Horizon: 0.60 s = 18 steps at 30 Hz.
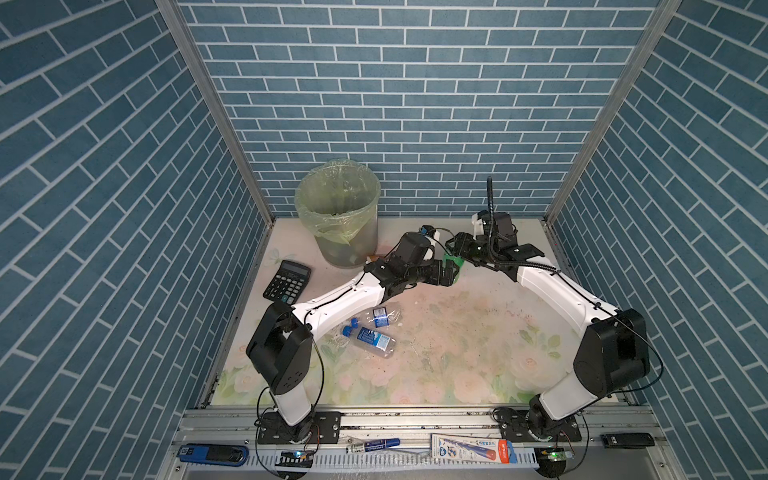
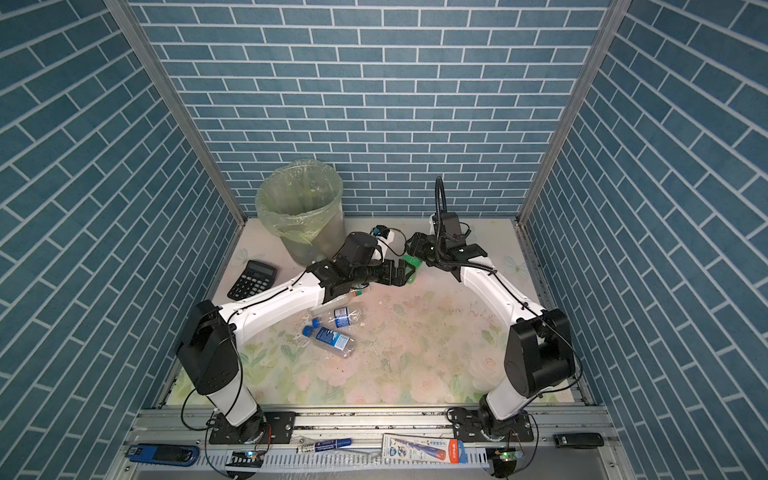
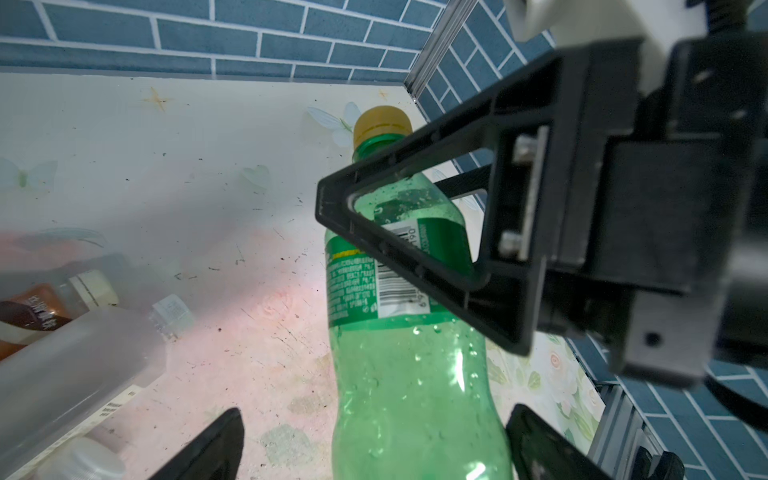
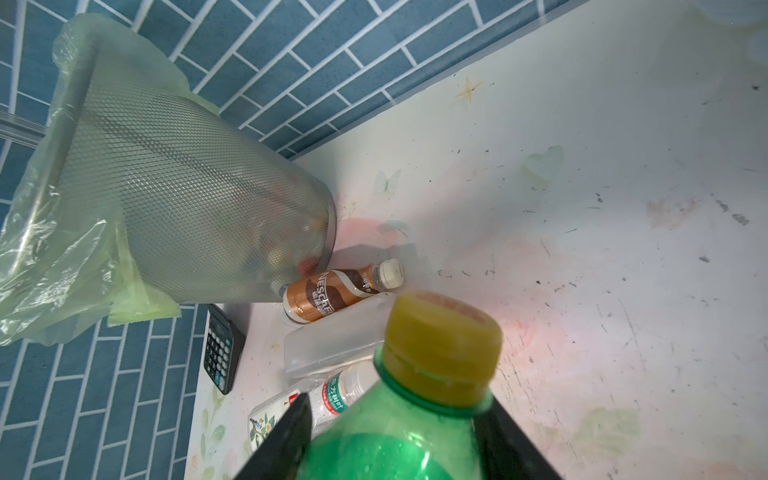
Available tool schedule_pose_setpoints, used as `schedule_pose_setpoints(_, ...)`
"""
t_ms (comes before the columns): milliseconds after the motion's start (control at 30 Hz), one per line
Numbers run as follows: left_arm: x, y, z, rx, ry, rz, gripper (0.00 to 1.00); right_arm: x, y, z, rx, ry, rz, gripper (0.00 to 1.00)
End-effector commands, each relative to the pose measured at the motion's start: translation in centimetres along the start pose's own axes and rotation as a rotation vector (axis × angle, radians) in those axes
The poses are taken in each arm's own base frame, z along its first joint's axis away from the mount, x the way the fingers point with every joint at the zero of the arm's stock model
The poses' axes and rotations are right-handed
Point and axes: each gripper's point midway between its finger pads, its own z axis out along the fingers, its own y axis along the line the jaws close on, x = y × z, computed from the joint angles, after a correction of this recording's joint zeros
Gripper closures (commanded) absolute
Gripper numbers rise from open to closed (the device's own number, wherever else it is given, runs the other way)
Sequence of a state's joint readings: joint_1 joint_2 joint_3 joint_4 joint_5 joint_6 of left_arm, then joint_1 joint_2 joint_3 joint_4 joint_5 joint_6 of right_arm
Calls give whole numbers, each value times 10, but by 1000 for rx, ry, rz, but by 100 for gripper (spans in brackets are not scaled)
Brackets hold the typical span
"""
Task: Throw the plastic bottles in the bin
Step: 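Close the left gripper around the green bottle's middle beside the right gripper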
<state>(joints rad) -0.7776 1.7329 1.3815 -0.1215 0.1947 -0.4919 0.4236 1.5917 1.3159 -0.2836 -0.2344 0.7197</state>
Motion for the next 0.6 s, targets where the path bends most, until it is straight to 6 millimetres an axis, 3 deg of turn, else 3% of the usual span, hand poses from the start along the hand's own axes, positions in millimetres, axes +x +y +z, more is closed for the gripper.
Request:
schedule_pose_setpoints(0, -2, -4, 6, 17, 0, -8, 1, -21, 27, -8, -77, -43, 31, 55)
schedule_pose_setpoints(267, 4, 0, 6, 7, 16, -7, 2, -26, 30, -4, -105, -44, 59, 55)
schedule_pose_setpoints(567, 6, 0, 8, 10, 20, -12, 11, -26, 31, -4, -121, -44, 73, 55)
